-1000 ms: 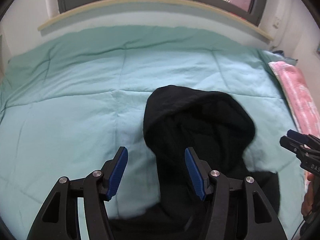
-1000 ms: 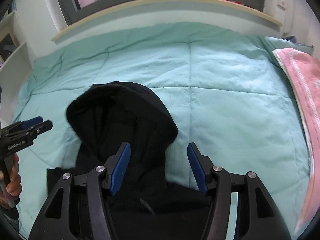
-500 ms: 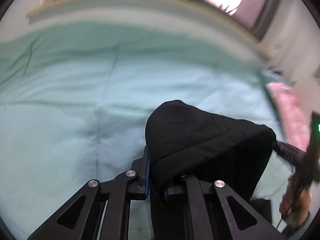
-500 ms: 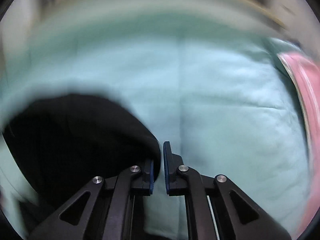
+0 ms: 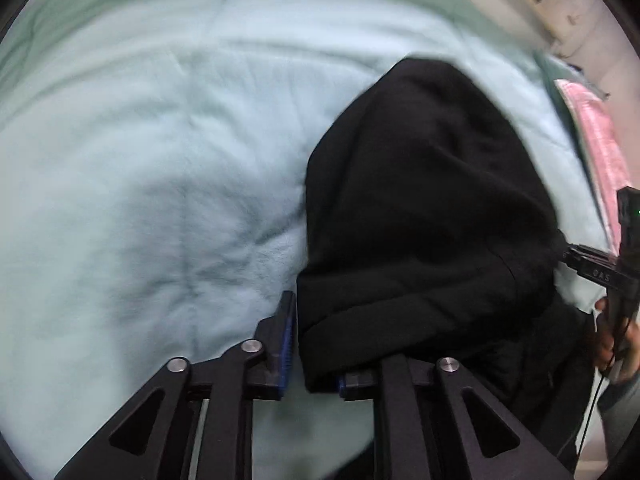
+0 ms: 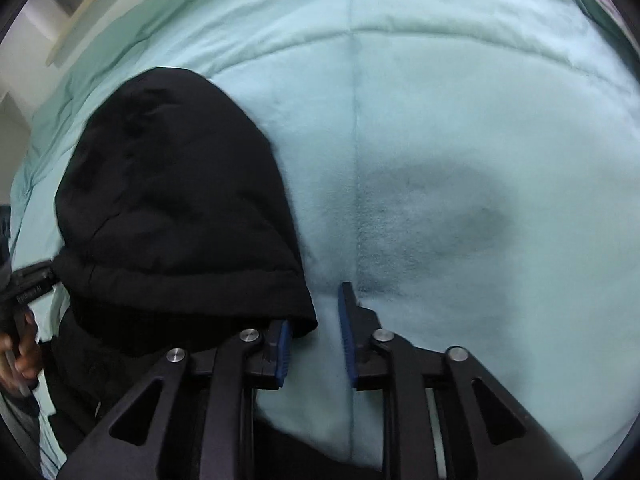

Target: Fold large clothes

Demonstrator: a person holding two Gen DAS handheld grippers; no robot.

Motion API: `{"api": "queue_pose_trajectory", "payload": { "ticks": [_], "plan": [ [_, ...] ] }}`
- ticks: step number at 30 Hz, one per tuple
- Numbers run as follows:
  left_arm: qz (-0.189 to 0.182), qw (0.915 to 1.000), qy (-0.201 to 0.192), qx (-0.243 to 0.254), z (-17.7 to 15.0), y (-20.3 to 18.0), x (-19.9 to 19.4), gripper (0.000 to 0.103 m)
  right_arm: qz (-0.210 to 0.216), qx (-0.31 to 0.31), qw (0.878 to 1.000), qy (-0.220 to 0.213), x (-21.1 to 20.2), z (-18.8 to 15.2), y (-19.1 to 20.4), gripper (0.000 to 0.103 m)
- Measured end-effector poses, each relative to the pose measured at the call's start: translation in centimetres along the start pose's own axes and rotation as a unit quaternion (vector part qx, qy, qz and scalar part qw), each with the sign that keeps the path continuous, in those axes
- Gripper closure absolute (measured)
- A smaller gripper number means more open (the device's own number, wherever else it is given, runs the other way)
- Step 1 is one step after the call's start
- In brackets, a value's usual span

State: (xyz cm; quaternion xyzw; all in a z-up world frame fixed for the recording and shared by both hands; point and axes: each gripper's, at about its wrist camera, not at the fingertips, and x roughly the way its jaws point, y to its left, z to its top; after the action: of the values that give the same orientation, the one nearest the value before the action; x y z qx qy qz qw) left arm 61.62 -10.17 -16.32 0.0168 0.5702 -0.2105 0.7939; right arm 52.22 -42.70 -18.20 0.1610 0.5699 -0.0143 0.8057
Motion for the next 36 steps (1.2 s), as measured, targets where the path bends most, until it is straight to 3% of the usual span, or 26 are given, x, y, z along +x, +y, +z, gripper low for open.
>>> {"api": "queue_pose_trajectory", "payload": {
  "ticks": [4, 5, 7, 10, 12, 14, 15, 18, 19, 23, 27, 30, 32, 34, 36],
  "plan": [
    [-0.011, 0.9985, -0.048, 0.022, -1.0, -0.5, -5.3, 0.054, -0.007, -0.045, 0.999, -0.013, -5.0, -0.2, 1.1, 0.069],
    [-0.02, 0.9974, -0.065, 0.025, -1.1, -0.8, -6.7, 0.051, -0.001, -0.051, 0.998, -0.02, -6.3, -0.2, 1.4, 0.066],
    [-0.055, 0.9929, -0.103, 0.023, -0.3, -1.5, -9.1, 0.046, 0.02, -0.058, 0.997, -0.049, -8.8, -0.2, 2.4, 0.05],
    [-0.08, 0.989, -0.122, 0.024, 2.1, -2.8, -9.3, 0.044, 0.066, -0.058, 0.992, -0.089, -10.5, 1.1, 4.8, 0.04],
    [-0.062, 0.9911, -0.114, 0.028, 3.7, -4.0, -7.5, 0.044, 0.056, -0.061, 0.992, -0.095, -9.6, 2.0, 6.5, 0.04],
    [-0.072, 0.9941, -0.08, 0.016, 4.1, -4.3, -4.3, 0.044, 0.019, -0.076, 0.993, -0.088, -7.3, 3.0, 7.9, 0.041],
    [-0.079, 0.9953, -0.056, 0.006, 4.2, -3.8, -2.2, 0.044, 0.017, -0.076, 0.994, -0.075, -5.7, 3.4, 7.9, 0.044],
    [-0.041, 0.999, 0.013, -0.013, 2.8, -2.9, 3.6, 0.047, 0.01, -0.061, 0.998, -0.015, -0.4, 2.7, 6.9, 0.05],
    [-0.051, 0.9981, 0.019, -0.03, 2.4, -2.2, 4.9, 0.046, 0.009, -0.056, 0.998, -0.003, 0.7, 2.4, 6.6, 0.051],
    [-0.057, 0.9975, 0.009, -0.041, 2.7, -2.1, 4.9, 0.046, 0.041, -0.019, 0.999, -0.005, 2.7, 1.6, 4.6, 0.055],
    [-0.051, 0.9985, -0.017, -0.001, 3.2, -3.4, 1.6, 0.046, 0.022, -0.046, 0.999, -0.005, 0.3, 2.8, 6.2, 0.054],
    [-0.084, 0.9933, -0.078, 0.016, 4.3, -4.5, -2.7, 0.046, 0.046, -0.08, 0.994, -0.057, -3.6, 4.9, 8.6, 0.054],
    [-0.087, 0.9913, -0.097, 0.018, 5.6, -5.1, -3.6, 0.046, 0.047, -0.094, 0.991, -0.087, -5.0, 7.1, 10.4, 0.054],
    [-0.076, 0.9926, -0.094, 0.015, 6.5, -5.3, -2.7, 0.046, 0.044, -0.111, 0.988, -0.102, -4.6, 9.9, 12.4, 0.054],
    [-0.054, 0.9965, -0.064, -0.008, 7.3, -4.5, 0.2, 0.046, 0.035, -0.122, 0.987, -0.095, -2.7, 11.8, 14.1, 0.054]
  ]
}}
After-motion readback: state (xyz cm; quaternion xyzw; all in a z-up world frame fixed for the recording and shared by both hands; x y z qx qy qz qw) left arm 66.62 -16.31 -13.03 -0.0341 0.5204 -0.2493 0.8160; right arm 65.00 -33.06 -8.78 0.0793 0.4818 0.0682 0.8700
